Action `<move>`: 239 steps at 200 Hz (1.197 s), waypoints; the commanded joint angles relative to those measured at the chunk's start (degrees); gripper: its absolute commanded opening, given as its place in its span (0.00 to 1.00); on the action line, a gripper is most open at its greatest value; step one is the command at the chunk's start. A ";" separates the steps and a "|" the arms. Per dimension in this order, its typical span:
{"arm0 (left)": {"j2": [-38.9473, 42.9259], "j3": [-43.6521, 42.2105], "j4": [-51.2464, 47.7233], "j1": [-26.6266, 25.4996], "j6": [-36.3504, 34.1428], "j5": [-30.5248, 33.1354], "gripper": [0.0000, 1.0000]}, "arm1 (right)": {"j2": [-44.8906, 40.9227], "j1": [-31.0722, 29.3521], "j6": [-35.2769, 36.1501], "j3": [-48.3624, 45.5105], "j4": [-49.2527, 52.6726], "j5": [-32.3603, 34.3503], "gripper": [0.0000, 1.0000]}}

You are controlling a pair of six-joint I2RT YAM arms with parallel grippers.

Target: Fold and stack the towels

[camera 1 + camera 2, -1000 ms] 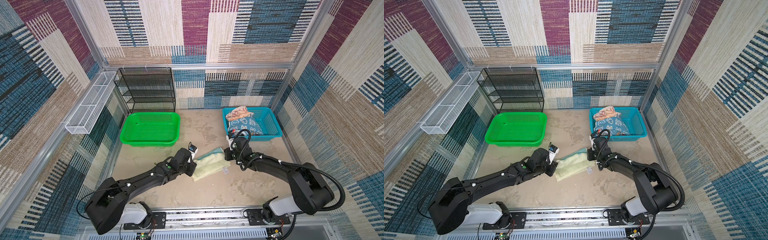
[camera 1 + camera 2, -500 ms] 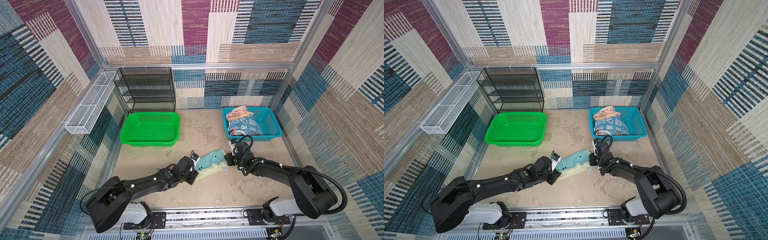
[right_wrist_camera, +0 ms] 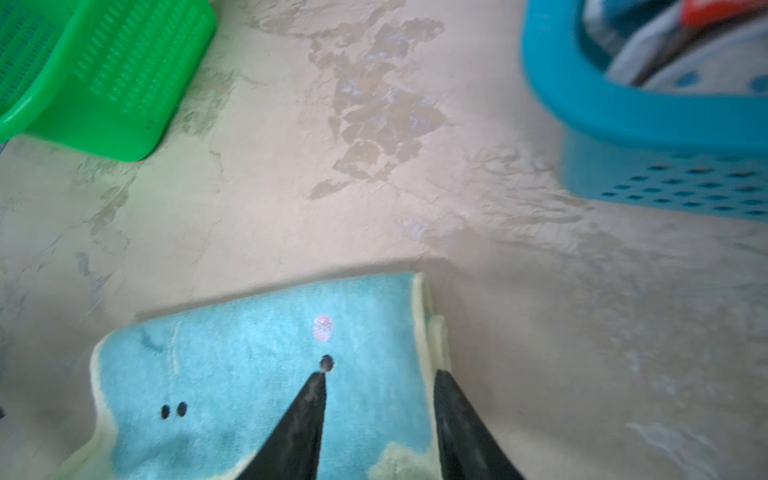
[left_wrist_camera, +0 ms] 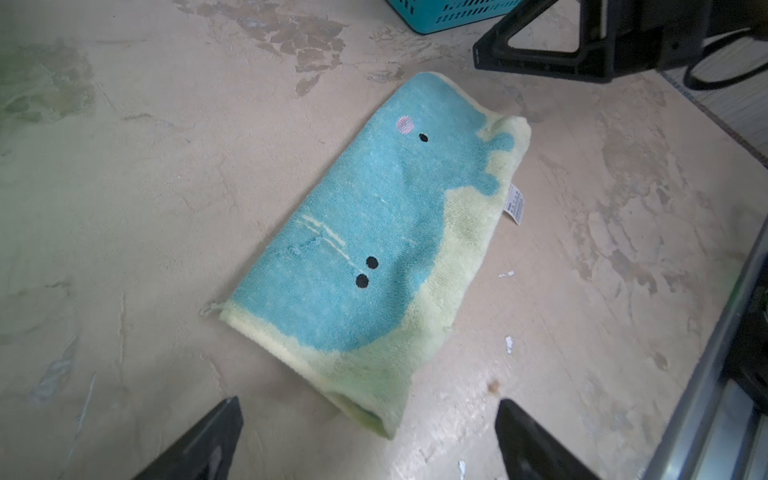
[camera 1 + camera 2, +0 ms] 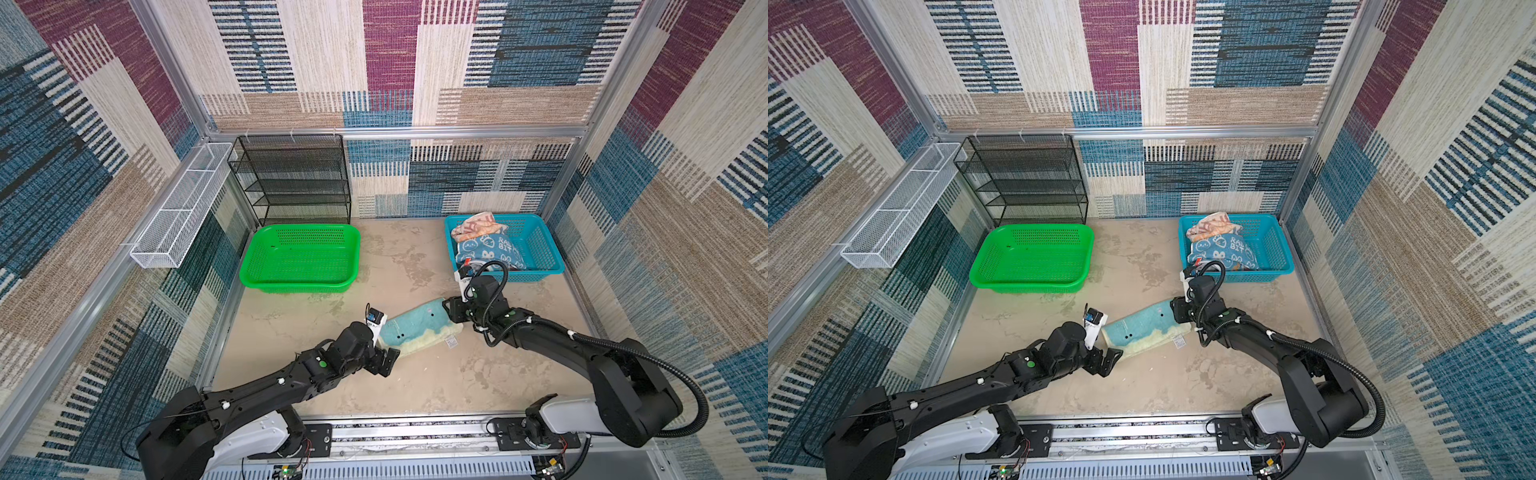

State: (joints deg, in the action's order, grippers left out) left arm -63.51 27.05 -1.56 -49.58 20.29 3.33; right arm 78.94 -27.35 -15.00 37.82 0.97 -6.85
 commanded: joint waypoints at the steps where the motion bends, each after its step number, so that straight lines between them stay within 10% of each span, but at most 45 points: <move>1: -2.63 1.80 -3.98 0.72 8.31 3.55 0.99 | 1.72 -2.40 1.99 1.91 -0.29 -5.36 0.45; 108: -19.05 6.94 -8.56 8.19 31.57 -17.61 0.97 | 13.36 -4.55 -4.52 2.83 -4.51 -4.40 0.26; 239: -22.73 7.88 -4.77 8.28 28.85 -9.40 0.00 | 15.19 -4.55 -5.50 1.46 -9.54 -4.76 0.20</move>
State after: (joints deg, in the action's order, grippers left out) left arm -86.35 34.44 0.58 -41.41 51.00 -12.82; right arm 93.84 -31.86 -20.08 39.35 -6.44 -11.53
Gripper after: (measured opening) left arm 0.050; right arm 0.203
